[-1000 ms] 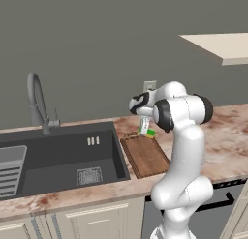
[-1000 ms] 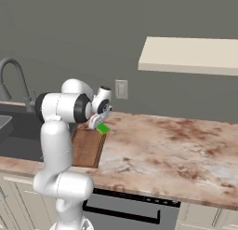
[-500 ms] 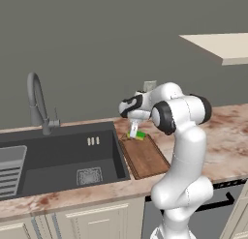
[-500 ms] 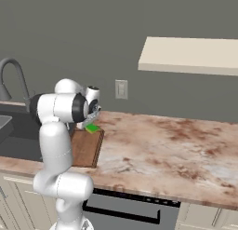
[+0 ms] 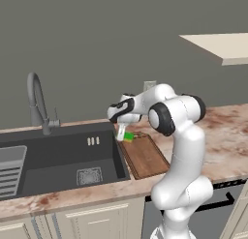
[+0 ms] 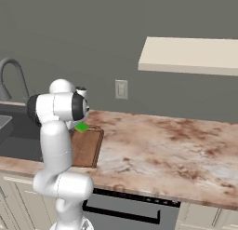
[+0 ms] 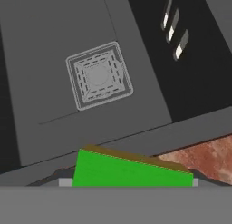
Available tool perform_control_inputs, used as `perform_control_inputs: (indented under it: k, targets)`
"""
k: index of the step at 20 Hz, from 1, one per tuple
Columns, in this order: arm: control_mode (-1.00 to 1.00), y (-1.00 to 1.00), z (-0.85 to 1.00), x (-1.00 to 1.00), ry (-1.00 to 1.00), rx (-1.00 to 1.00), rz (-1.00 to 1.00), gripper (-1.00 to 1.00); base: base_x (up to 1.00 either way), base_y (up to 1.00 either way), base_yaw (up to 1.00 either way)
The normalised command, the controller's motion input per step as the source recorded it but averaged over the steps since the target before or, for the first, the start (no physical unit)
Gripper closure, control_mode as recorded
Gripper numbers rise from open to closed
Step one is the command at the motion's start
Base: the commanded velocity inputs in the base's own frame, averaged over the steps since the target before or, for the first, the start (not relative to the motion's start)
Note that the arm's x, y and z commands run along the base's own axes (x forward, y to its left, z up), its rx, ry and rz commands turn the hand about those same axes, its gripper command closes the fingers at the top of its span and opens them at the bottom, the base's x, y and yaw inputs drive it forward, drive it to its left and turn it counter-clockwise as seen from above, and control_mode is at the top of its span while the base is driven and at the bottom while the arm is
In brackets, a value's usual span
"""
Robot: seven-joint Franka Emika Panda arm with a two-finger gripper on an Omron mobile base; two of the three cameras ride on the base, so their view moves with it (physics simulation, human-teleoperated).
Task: Pick up the sponge from the counter and clean the cutting board by briefly scrubbing or pressing down on the cutting board. Once finished, release the sponge.
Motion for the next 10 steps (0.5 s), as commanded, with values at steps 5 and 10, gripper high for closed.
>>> perform_control_inputs:
  k: [5,10]
  targets:
    - [-1.00,0.22,-0.47,-0.69,0.00,0.02,0.00,1.00,0.00,0.00,0.00]
    - [-1.00,0.04,-0.48,-0.85,0.00,0.06,0.00,1.00,0.00,0.00,0.00]
